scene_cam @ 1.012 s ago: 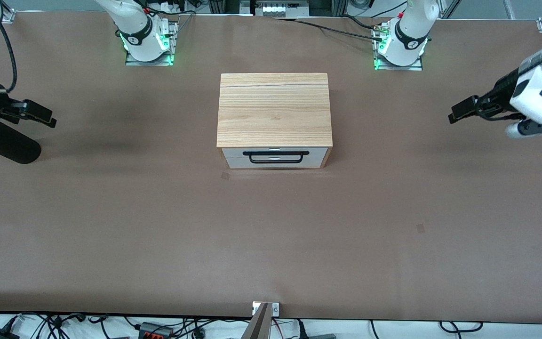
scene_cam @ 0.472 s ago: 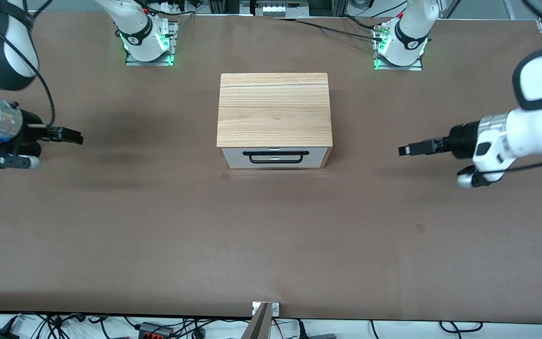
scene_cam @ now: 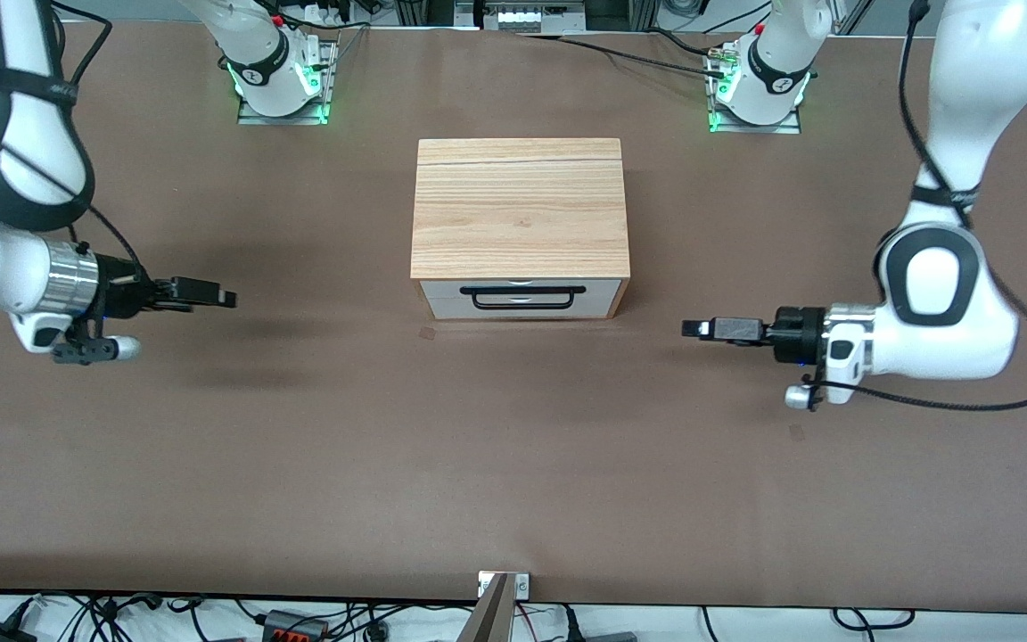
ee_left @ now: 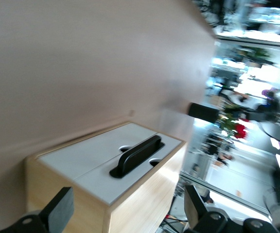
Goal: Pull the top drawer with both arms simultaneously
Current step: 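Move the left gripper and the right gripper toward the black drawer handle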
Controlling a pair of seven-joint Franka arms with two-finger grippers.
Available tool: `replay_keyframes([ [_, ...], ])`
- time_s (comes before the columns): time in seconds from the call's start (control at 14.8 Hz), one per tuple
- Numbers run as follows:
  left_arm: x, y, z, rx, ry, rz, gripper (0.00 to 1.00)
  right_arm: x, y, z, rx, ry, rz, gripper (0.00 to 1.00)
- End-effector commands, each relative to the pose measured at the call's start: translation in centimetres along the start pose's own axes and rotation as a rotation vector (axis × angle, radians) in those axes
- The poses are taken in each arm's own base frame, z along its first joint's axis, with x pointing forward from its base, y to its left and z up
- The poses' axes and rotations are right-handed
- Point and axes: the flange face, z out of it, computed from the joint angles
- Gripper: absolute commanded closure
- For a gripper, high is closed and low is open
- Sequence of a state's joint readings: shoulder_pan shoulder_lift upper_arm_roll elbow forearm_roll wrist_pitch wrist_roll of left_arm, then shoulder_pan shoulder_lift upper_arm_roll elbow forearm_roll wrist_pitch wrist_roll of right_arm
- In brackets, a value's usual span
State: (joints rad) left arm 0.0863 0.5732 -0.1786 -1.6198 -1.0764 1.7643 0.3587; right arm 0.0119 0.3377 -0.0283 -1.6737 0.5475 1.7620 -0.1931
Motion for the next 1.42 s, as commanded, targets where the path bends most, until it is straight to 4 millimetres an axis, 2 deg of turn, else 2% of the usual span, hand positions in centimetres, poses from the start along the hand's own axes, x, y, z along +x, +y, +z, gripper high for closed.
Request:
replay_keyframes([
  [0.0, 1.4, -1.9, 3.3, -0.113, 0.002, 0.142, 0.00, 1.9, 0.0, 4.1, 0.160, -0.028, -0.070, 0.00],
  [0.07, 1.6, -3.2, 4.3, -0.161, 0.013, 0.172, 0.00, 2.3, -0.2, 6.0, 0.203, -0.038, -0.114, 0.00],
  [0.2, 1.7, -4.5, 6.2, -0.225, 0.039, 0.266, 0.00, 3.2, -0.8, 9.8, 0.344, -0.033, -0.195, 0.00],
  [0.27, 1.5, -5.2, 7.0, -0.258, 0.056, 0.291, 0.00, 3.6, -1.7, 12.5, 0.428, -0.029, -0.236, 0.00],
  [0.4, 0.9, -6.5, 9.9, -0.326, 0.086, 0.323, 0.00, 3.7, -4.2, 16.4, 0.544, -0.018, -0.270, 0.00],
  [0.54, -0.1, -6.6, 12.9, -0.380, 0.104, 0.334, 0.00, 4.2, -6.5, 19.3, 0.583, 0.032, -0.245, 0.00],
  [0.61, -0.6, -7.0, 14.0, -0.380, 0.095, 0.340, 0.00, 4.2, -6.8, 20.7, 0.582, 0.042, -0.264, 0.00],
  [0.74, -1.1, -7.9, 14.6, -0.380, 0.092, 0.346, 0.01, 3.4, -7.3, 23.4, 0.662, 0.058, -0.282, 0.00],
  [0.88, -2.0, -8.2, 16.3, -0.398, 0.085, 0.325, 0.02, 2.4, -8.2, 26.4, 0.807, 0.117, -0.238, 0.00],
  [0.94, -2.3, -8.3, 17.0, -0.421, 0.100, 0.316, 0.05, 1.6, -8.7, 28.0, 0.848, 0.146, -0.233, 0.00],
  [1.01, -2.9, -8.6, 18.1, -0.441, 0.103, 0.299, 0.12, 0.8, -8.9, 29.4, 0.869, 0.163, -0.241, 0.00],
  [1.08, -3.1, -8.9, 18.4, -0.452, 0.111, 0.285, 0.18, 0.3, -8.8, 30.4, 0.897, 0.189, -0.234, 0.00],
  [1.15, -3.5, -9.1, 18.8, -0.463, 0.111, 0.270, 0.25, 0.0, -8.8, 31.0, 0.932, 0.218, -0.210, 0.00],
  [1.35, -4.7, -9.6, 20.3, -0.508, 0.125, 0.213, 0.38, -0.9, -10.0, 33.2, 1.000, 0.285, -0.135, 0.00],
])
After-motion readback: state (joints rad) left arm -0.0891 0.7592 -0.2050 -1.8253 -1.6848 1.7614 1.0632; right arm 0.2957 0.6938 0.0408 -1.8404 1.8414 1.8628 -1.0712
